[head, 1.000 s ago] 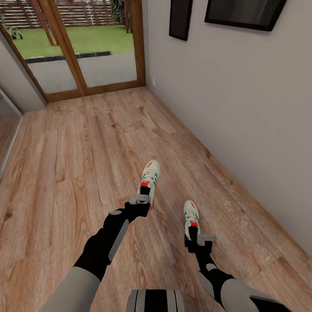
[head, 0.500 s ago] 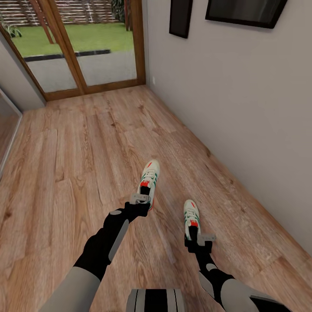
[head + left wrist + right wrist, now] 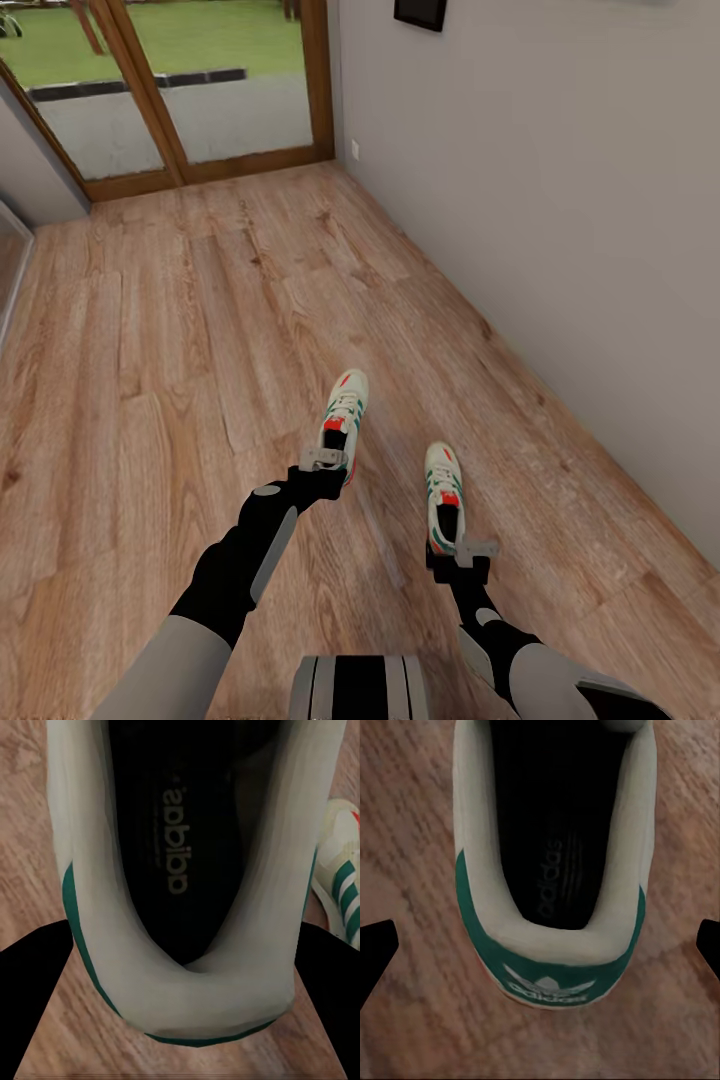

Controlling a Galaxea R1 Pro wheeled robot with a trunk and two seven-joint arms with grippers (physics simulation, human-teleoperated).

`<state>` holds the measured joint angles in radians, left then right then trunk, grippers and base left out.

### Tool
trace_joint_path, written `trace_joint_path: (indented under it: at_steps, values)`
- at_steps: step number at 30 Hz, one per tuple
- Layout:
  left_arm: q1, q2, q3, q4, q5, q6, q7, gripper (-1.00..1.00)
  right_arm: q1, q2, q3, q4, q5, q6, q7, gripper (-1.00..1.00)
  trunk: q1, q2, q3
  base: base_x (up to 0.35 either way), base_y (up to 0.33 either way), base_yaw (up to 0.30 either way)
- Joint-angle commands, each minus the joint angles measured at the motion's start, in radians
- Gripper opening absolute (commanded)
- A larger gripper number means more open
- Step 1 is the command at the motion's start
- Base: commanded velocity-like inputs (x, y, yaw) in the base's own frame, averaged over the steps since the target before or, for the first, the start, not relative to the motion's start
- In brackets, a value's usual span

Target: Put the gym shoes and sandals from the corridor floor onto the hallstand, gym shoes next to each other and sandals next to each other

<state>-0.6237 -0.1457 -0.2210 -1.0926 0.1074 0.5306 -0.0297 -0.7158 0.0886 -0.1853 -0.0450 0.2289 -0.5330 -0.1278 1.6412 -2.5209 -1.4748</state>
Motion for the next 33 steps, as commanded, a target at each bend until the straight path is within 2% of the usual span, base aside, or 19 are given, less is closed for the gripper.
trace_joint_path:
  at_steps: [1,7,14,33]
  values:
    - [0.0,0.0,0.0,-0.001,0.011,0.006,0.002,-1.0,-0.001,0.0,-0.006,0.001,0.011,-0.002,-0.006,1.0,0.0,-0.001,-0.006,0.0,0.0,0.0]
    - [0.0,0.0,0.0,-0.001,0.011,0.006,0.002,-1.0,-0.001,0.0,-0.006,0.001,0.011,-0.002,-0.006,1.0,0.001,-0.001,-0.018,0.0,0.0,0.0]
    - [0.0,0.0,0.0,-0.001,0.01,0.006,0.002,-1.0,-0.001,0.0,-0.006,0.001,0.011,-0.002,-0.006,1.0,0.004,-0.002,-0.049,0.0,0.0,0.0]
    - [-0.001,0.0,0.0,-0.001,0.01,0.006,0.002,-1.0,-0.001,0.0,-0.006,0.001,0.011,-0.002,-0.006,1.0,0.004,-0.002,-0.053,0.04,0.0,0.0]
